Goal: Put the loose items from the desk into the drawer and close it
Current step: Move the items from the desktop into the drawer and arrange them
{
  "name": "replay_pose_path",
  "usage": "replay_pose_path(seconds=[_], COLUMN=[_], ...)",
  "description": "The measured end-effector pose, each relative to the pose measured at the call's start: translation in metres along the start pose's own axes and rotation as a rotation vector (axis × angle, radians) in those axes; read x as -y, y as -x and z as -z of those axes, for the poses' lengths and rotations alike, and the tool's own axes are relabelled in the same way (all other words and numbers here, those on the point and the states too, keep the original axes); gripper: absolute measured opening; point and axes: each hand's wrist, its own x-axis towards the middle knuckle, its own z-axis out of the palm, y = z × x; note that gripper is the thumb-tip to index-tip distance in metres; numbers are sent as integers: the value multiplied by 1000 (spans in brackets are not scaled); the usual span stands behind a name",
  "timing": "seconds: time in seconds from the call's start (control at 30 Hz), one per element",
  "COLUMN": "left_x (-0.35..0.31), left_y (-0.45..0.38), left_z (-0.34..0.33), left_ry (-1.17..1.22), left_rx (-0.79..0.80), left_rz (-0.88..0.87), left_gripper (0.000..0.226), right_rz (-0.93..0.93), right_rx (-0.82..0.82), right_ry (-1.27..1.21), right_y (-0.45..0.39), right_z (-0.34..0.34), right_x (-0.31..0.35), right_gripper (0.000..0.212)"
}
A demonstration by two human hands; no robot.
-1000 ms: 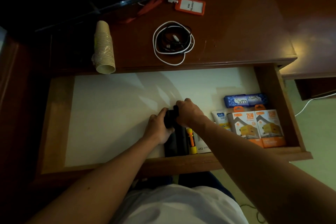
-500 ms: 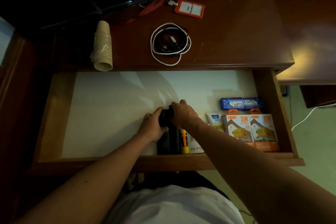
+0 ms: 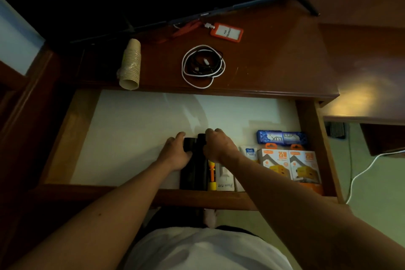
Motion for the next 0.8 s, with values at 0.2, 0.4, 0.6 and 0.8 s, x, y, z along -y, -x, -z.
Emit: replay_pose_path(seconds=[0.2,0.4,0.6,0.8], left_x=[-14,-24,-22,4], left_y=[-1,-4,2,-11], left_z=[18,50,110,186], left_ry=[37,114,215,285], left_rx=[-103,-250,-536,-714], left_rz=[-63,-154,-264,-300], left_gripper=[69,56,45,39], right_rz=[40,107,224,242], right_rx=[-60,-194,-369,-404], right_ry=[-22,-86,-241,-345], right_y=[3,-4,-19,-53], right_z=[18,37,59,77], right_x=[13,42,105,176], right_gripper=[47,45,29,6])
